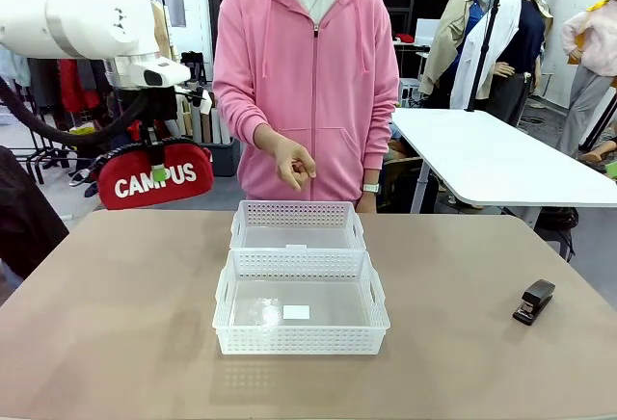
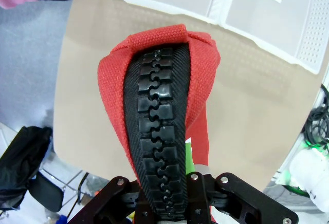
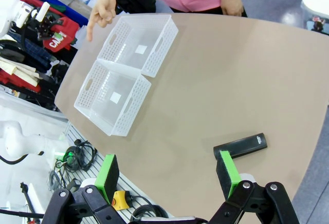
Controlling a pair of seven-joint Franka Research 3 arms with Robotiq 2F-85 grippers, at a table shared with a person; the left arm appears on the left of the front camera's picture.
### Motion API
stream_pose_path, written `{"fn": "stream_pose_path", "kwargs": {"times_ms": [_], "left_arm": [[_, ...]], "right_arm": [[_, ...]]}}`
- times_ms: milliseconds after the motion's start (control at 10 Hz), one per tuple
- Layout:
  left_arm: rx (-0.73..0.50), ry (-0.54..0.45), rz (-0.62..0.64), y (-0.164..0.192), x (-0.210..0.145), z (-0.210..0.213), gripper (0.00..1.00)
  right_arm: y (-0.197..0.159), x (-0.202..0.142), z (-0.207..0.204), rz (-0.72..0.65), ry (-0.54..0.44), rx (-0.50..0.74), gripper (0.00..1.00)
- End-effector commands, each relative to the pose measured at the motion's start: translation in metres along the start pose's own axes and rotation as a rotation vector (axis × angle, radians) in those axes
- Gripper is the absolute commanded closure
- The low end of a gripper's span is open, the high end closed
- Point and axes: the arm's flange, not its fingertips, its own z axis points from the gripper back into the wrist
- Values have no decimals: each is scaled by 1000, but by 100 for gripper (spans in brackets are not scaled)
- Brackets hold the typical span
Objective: Distribute items into two baskets.
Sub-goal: Move the picked Pencil pouch towards the Organizing basket indicated by the person, stopping as directed.
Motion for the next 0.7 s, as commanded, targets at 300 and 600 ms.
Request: {"fn": "stream_pose_path", "kwargs": {"times_ms": [300, 600], "left_arm": [[43, -45, -40, 8, 35, -25, 100], [42, -112, -45, 12, 39, -39, 100]], "right_arm": [[1, 0, 0, 5, -4, -1, 0], [1, 0, 0, 5, -4, -1, 0]]}}
